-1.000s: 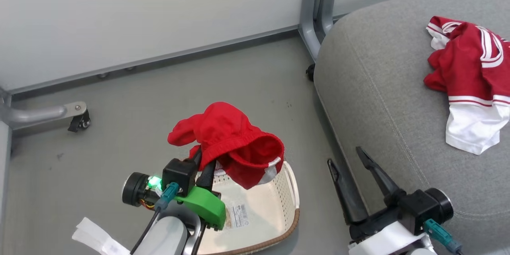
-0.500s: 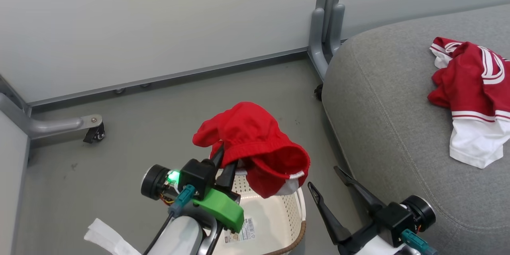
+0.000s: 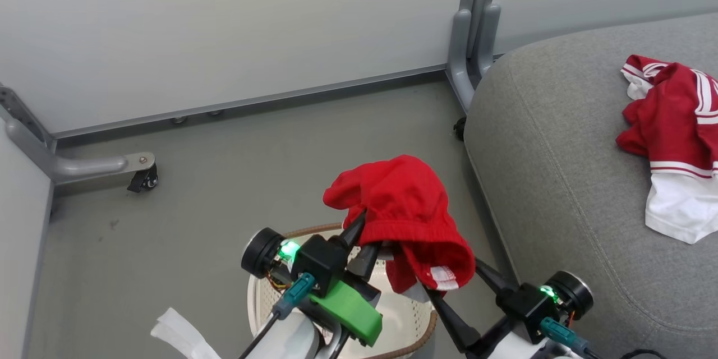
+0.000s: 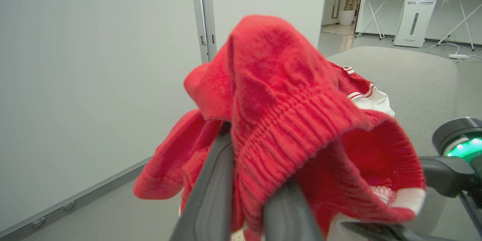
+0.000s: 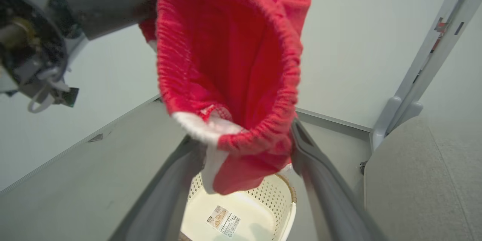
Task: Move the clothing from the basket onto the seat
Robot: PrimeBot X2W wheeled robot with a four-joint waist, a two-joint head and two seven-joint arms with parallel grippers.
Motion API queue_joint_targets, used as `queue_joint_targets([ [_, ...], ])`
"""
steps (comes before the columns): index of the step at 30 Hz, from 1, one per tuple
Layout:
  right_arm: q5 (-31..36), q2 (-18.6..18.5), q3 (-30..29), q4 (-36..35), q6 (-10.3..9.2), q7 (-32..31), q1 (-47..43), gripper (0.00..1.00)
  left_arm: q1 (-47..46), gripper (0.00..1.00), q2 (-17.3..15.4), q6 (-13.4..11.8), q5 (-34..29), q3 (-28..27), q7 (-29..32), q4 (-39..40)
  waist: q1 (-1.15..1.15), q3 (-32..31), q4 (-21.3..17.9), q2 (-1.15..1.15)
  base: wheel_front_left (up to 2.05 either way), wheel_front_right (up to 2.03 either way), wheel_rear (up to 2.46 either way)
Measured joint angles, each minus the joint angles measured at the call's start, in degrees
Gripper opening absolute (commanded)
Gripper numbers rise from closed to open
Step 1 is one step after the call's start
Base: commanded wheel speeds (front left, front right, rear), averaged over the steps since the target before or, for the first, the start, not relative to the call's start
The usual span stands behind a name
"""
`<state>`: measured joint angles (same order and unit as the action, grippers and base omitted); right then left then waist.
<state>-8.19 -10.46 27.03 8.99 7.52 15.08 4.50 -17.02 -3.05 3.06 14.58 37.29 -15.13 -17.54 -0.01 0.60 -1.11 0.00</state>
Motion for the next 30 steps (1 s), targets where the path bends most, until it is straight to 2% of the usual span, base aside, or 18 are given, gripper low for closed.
queue_joint_targets([
  [7, -2.9, -0.5, 4.0, 1.2, 0.00, 0.0, 1.9, 1.00, -0.7, 0.00, 0.1, 0.0, 0.9, 2.3, 0.0, 0.0, 0.00, 0.1, 0.0, 0.00, 0.00, 0.00, 0.00],
  [8, -3.1, -0.4, 4.2, 1.4, 0.00, 0.0, 2.0, 0.89, -0.8, 0.00, 0.1, 0.0, 1.0, 2.5, 0.0, -0.1, 0.00, 0.2, 0.1, 0.00, 0.00, 0.00, 0.00],
  [9, -3.3, -0.4, 4.5, 1.6, 0.00, 0.0, 2.0, 0.49, -0.9, 0.00, 0.1, -0.1, 1.0, 2.7, 0.0, -0.4, 0.00, 0.2, 0.1, 0.00, 0.00, 0.00, 0.00],
  [10, -3.4, -0.4, 4.8, 1.7, 0.00, 0.0, 2.0, 0.14, -0.9, 0.00, 0.1, -0.1, 1.1, 2.8, 0.0, -0.6, 0.00, 0.3, 0.1, 0.00, 0.00, 0.00, 0.00],
  [11, -3.5, -0.4, 4.9, 1.8, 0.00, 0.0, 2.0, 0.00, -1.0, 0.00, 0.1, -0.1, 1.2, 2.9, 0.0, -0.9, 0.00, 0.3, 0.1, 0.00, 0.00, 0.00, 0.00],
  [25, -7.3, 0.6, 2.4, 0.4, 0.00, 0.0, 1.2, 0.00, -1.6, 0.00, -0.2, -0.7, 1.9, 3.2, 0.4, -3.1, 0.00, 1.2, -0.5, 0.00, 0.00, 0.00, 0.00],
  [27, -8.0, 0.7, 1.9, 0.2, 0.00, 0.0, 1.1, 0.00, -1.7, 1.00, -0.6, -0.6, 1.7, 3.9, 0.4, -3.2, 0.00, 1.3, -0.5, 0.00, 0.00, 0.00, 0.00],
  [30, -9.1, 0.9, 1.3, -0.4, 0.00, 0.0, 1.0, 0.00, -1.9, 1.00, -1.2, -0.1, 1.5, 4.6, 0.7, -3.5, 0.00, 1.3, -0.5, 0.00, 0.00, 0.00, 0.00],
])
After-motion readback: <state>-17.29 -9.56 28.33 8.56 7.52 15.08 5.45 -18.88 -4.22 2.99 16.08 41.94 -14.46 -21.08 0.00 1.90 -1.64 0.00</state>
